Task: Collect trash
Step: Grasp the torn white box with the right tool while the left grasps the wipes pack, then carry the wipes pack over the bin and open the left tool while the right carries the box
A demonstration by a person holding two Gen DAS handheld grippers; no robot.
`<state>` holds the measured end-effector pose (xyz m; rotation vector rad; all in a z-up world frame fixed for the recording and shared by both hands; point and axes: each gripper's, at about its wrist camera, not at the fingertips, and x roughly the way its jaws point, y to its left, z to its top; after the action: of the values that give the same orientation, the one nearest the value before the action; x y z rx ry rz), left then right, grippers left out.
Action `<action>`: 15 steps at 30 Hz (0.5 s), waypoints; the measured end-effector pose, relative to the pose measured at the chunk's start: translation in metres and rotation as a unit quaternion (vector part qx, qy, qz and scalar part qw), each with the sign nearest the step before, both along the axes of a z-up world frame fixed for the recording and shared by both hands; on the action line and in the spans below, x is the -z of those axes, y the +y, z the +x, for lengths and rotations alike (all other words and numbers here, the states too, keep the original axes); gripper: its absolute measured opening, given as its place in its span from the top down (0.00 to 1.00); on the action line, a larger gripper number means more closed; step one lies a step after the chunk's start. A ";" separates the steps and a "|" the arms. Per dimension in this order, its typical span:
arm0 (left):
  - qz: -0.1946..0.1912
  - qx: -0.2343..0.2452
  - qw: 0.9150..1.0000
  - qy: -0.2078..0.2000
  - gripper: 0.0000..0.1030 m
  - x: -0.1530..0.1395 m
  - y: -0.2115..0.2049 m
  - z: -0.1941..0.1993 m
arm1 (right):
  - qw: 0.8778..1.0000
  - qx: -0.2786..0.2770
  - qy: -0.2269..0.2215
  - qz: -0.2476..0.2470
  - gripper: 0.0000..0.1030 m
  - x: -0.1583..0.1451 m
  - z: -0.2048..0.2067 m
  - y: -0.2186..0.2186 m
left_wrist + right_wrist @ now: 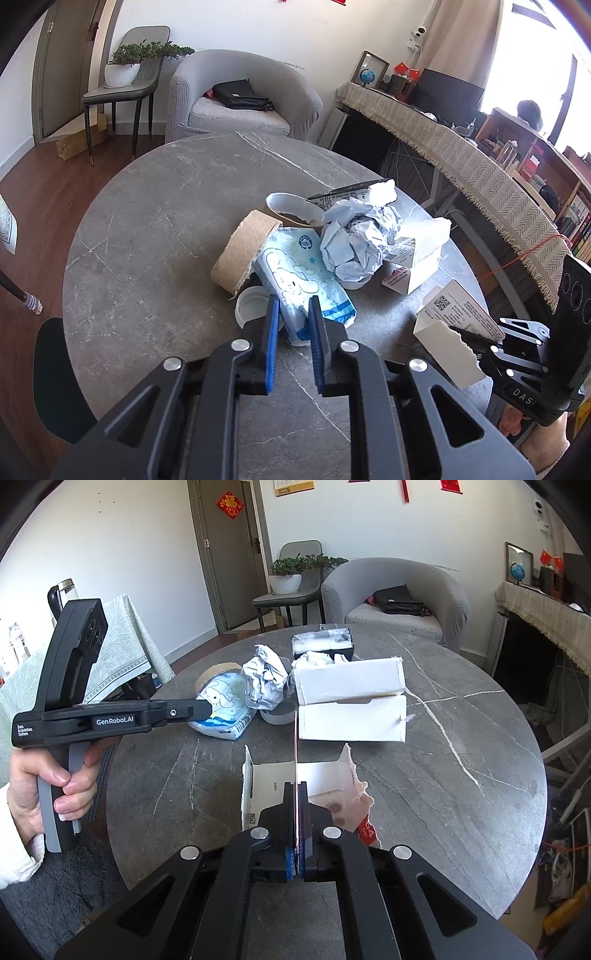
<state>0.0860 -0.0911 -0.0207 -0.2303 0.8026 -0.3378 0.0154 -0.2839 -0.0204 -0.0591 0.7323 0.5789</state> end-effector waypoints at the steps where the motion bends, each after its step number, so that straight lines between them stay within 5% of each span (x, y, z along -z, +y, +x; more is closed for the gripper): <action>1: -0.001 0.000 1.000 -0.001 0.86 0.000 0.001 -0.001 | 1.000 0.002 -0.001 0.002 0.99 -0.001 0.000 0.001; 15: 0.025 0.007 0.999 -0.026 0.92 -0.015 0.007 -0.013 | 1.000 0.001 -0.010 0.016 0.99 -0.014 0.000 0.019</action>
<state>0.0730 -0.0843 -0.0058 -0.1695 0.7610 -0.3346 0.0157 -0.2649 -0.0063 -0.0334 0.7035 0.5876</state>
